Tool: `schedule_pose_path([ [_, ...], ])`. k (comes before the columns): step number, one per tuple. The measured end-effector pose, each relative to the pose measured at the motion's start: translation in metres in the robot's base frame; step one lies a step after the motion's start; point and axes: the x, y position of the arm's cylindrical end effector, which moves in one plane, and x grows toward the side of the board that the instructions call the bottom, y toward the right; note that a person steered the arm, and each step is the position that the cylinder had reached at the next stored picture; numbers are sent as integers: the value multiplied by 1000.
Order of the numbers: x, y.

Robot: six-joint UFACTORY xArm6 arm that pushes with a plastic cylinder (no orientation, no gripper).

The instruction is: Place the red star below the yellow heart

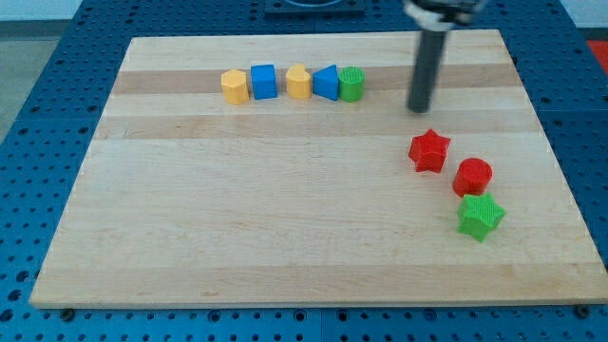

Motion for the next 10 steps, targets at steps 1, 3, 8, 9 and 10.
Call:
schedule_pose_path([
  [1, 32, 40],
  [3, 81, 23],
  [8, 90, -71],
  [9, 70, -93],
  [10, 37, -115],
])
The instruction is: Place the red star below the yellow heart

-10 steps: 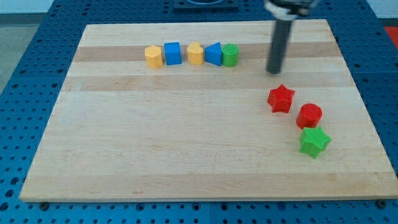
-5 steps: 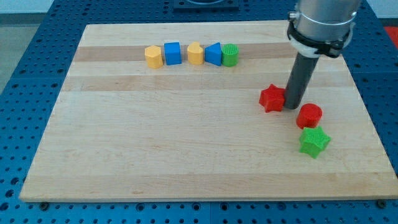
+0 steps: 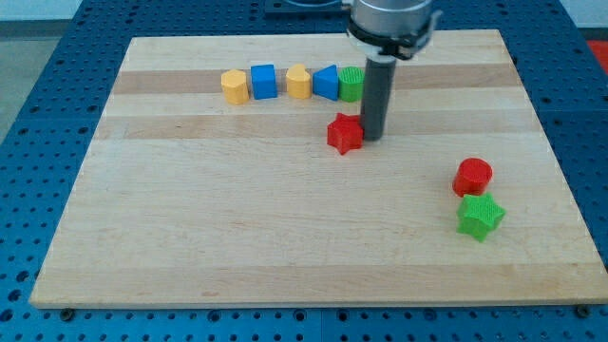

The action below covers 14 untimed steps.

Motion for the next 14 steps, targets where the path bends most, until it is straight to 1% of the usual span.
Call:
schedule_pose_path([
  [1, -21, -18],
  [2, -22, -20],
  [4, 6, -41],
  [5, 9, -27],
  [6, 5, 12],
  [7, 35, -4],
  [8, 53, -37],
  [9, 53, -52],
  [10, 24, -65],
  [11, 9, -65],
  [12, 9, -65],
  [13, 41, -60],
  [14, 91, -70],
])
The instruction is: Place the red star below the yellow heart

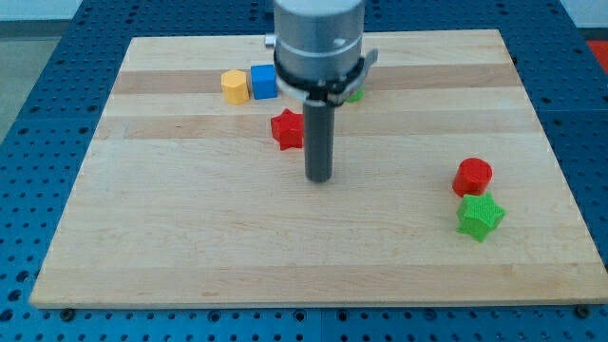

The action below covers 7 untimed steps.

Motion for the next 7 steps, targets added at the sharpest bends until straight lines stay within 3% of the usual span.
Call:
schedule_pose_path([
  [1, 1, -42],
  [2, -47, -79],
  [4, -83, -56],
  [6, -85, -55],
  [7, -56, -56],
])
